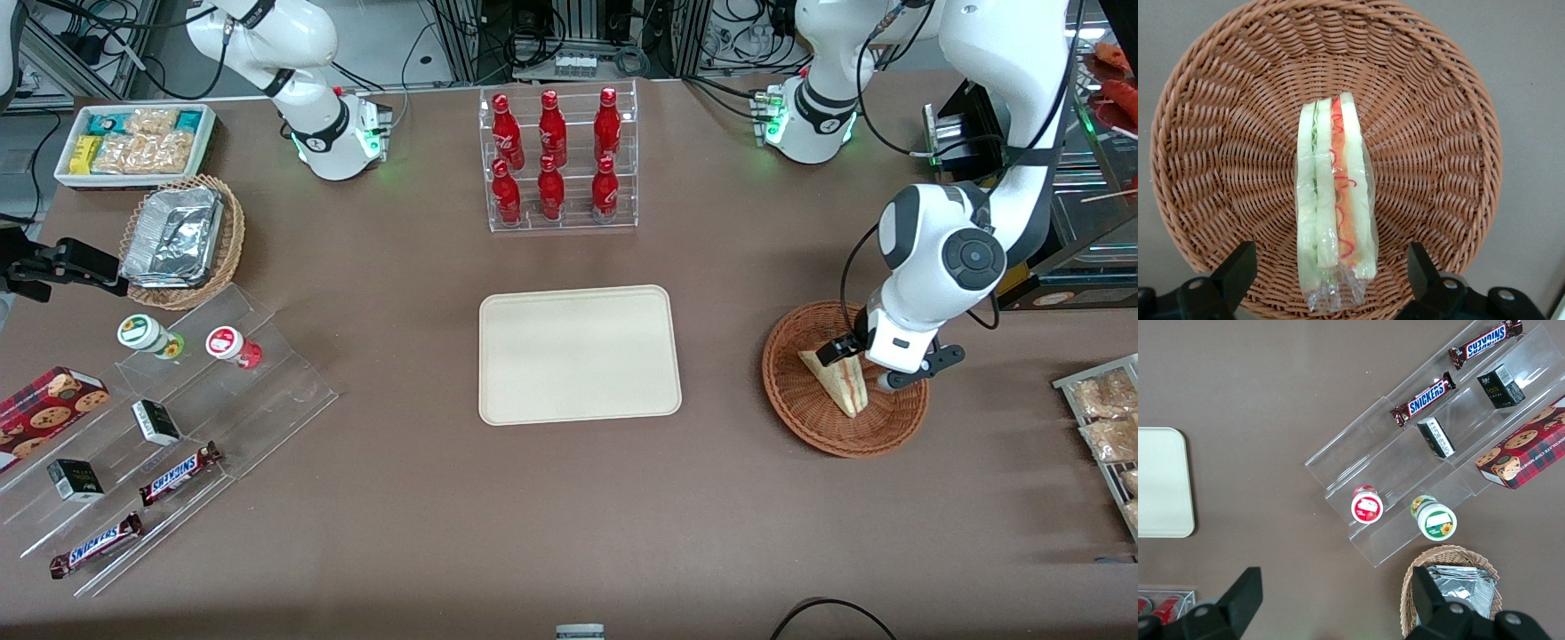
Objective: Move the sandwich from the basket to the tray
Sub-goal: 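Close the left gripper on the sandwich's wrapped base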
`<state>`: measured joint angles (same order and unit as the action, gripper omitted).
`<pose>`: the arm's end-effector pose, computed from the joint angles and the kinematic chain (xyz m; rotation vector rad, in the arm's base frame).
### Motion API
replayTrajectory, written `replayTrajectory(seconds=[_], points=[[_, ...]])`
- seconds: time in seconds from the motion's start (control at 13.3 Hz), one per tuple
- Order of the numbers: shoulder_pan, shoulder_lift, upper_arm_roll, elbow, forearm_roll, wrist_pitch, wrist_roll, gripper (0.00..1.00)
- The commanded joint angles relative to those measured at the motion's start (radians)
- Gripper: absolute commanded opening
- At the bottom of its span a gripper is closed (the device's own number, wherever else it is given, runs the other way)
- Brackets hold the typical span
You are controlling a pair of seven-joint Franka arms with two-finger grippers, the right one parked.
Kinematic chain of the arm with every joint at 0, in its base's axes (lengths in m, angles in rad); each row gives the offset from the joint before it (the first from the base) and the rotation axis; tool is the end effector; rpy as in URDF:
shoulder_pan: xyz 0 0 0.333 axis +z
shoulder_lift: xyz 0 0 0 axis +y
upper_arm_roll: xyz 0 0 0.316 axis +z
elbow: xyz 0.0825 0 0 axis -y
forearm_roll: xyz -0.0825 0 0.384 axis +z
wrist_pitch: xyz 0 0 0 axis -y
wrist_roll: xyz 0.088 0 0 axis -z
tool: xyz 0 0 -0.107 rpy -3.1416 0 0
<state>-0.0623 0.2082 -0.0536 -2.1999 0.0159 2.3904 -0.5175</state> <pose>0.5468 -0.0634 0.2867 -3.0767 -0.6092 0.0260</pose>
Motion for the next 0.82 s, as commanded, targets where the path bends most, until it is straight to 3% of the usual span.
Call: replayTrajectory(seconds=[0.0, 0.22, 0.3, 0.38, 0.45, 0.53, 0.75], points=[[-0.004, 0.023, 0.001, -0.015, 0.001, 0.043, -0.015, 1.00], [-0.004, 0.056, 0.001, -0.017, 0.002, 0.079, -0.015, 1.00], [-0.004, 0.060, 0.001, -0.017, 0.001, 0.084, -0.015, 0.94], [-0.004, 0.062, 0.001, -0.017, 0.002, 0.084, -0.015, 0.68], [-0.004, 0.062, 0.001, -0.017, 0.002, 0.081, -0.015, 0.30], [-0.002, 0.062, 0.001, -0.014, 0.002, 0.078, -0.007, 0.00], [-0.002, 0.046, 0.003, -0.009, 0.009, 0.063, -0.001, 0.00]])
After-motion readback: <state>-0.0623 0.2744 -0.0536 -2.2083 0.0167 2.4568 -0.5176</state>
